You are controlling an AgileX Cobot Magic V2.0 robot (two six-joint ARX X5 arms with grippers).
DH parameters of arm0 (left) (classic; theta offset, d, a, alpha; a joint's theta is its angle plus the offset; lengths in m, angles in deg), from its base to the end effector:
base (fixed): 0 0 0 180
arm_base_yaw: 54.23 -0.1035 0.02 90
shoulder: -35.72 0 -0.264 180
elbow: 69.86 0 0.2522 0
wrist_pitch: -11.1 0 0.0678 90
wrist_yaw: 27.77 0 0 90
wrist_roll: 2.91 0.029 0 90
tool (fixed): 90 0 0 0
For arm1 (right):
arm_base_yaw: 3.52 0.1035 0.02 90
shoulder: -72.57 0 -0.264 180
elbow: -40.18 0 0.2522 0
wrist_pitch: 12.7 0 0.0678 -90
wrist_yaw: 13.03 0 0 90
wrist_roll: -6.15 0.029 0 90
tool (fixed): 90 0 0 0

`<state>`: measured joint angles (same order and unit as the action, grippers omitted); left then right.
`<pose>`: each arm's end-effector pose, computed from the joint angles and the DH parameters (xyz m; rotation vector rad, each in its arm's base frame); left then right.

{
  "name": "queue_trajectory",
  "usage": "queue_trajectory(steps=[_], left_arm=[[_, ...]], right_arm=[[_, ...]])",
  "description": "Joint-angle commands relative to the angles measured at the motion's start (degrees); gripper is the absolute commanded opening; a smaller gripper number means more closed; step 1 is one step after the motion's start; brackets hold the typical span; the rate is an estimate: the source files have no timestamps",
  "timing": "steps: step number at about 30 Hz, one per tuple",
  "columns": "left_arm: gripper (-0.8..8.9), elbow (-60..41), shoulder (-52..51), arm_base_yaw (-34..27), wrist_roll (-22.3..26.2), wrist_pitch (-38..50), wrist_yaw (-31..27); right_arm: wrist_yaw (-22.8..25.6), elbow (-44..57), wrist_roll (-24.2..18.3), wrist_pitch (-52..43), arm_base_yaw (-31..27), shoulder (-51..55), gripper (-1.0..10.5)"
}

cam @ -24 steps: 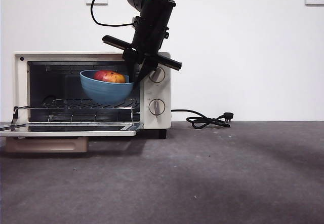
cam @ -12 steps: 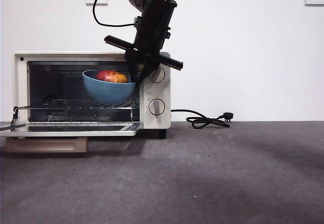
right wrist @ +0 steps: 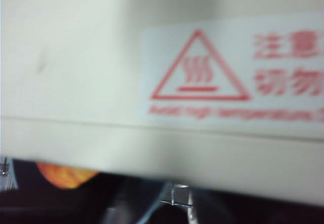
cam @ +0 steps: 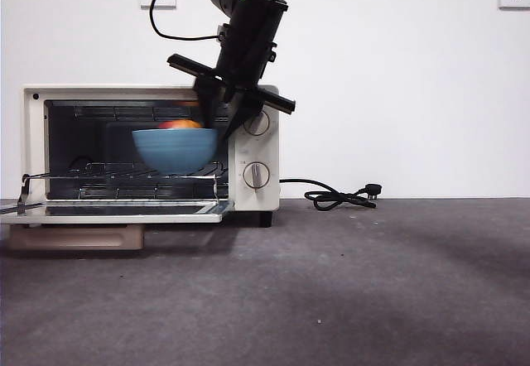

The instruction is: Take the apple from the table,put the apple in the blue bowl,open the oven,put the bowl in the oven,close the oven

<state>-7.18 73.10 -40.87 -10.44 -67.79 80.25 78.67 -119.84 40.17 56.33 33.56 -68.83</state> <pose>0.0902 -0.0306 0.2948 -0.1570 0.9779 -0.4441 0.4210 0.3171 0.2741 0.2450 0.9731 0.3046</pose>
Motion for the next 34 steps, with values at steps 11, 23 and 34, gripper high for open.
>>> queue_trajectory(steps=[11,23,34], left_arm=[[-0.05,-0.6,-0.2,0.2,0.7,0.4,-1.4],[-0.09,-0.6,4.0,-2.0,3.1,3.7,-21.2],[-0.09,-0.6,27.1,-23.4,5.2,19.0,1.2]], right_arm=[[2.6,-2.7,-2.7,2.8,0.1,0.0,2.2],[10.0,-22.0,-16.4,23.8,1.7,0.5,2.2],[11.8,-24.4,-28.3,24.0,5.7,9.0,0.8]])
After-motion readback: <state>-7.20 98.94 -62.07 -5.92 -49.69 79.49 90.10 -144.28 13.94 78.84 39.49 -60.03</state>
